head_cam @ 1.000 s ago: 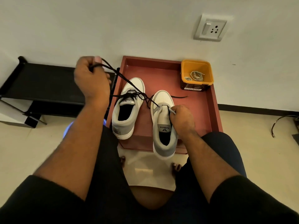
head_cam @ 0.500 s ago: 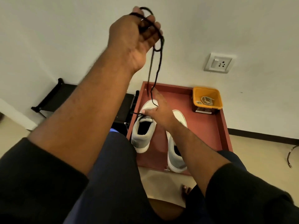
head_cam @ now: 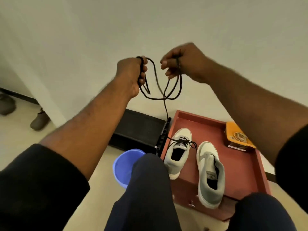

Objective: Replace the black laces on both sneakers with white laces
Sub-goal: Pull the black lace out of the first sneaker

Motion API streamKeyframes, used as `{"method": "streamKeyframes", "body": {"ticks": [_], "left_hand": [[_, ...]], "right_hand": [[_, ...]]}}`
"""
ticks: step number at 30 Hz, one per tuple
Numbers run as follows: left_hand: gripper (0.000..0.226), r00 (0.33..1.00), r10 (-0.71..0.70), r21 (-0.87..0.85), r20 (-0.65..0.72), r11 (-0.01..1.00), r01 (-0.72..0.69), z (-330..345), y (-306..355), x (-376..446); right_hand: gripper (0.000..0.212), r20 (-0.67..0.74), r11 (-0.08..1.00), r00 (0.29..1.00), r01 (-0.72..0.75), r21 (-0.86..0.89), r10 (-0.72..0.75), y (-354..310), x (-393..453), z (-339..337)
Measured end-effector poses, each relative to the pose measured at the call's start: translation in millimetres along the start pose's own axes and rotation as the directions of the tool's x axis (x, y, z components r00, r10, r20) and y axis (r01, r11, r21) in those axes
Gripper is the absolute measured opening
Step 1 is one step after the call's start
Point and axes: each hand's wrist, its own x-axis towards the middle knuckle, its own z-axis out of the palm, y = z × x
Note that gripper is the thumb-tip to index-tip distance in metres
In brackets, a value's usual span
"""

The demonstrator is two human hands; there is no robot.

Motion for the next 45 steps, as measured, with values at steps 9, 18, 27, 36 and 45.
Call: {"method": "streamKeyframes", "body": {"ticks": [9,18,27,36,45], "left_hand": [[0.015,0.998,-0.055,0.178,-0.008,0.982,0.055,-94.8,-51.7,31.7],[0.027,0.959,-0.280,0.290,-0.034,0.916,0.278,-162.9,-194.2,70.9],[0.018,0.870,-0.479,0.459,-0.116,0.751,0.475,-195.2,-336.1,96.4],[0.060,0.781,-0.621,0.729,-0.063,0.506,0.461,-197.4,-416.4,111.7],[0.040,0.868,-0.493,0.784,-0.060,0.514,0.347,-151.5,-401.5,112.7]], "right_hand": [[0.016,0.262,0.997,0.965,0.002,-0.071,0.017,-30.9,40.8,94.2],[0.015,0.457,0.973,0.859,-0.213,-0.092,0.231,103.4,45.2,223.7],[0.025,0.556,0.891,0.696,-0.341,-0.299,0.453,249.1,40.0,286.7],[0.033,0.568,0.801,0.610,-0.199,-0.564,0.552,330.7,36.1,297.0],[0.019,0.495,0.838,0.747,-0.150,-0.525,0.444,306.1,30.4,251.3]]}}
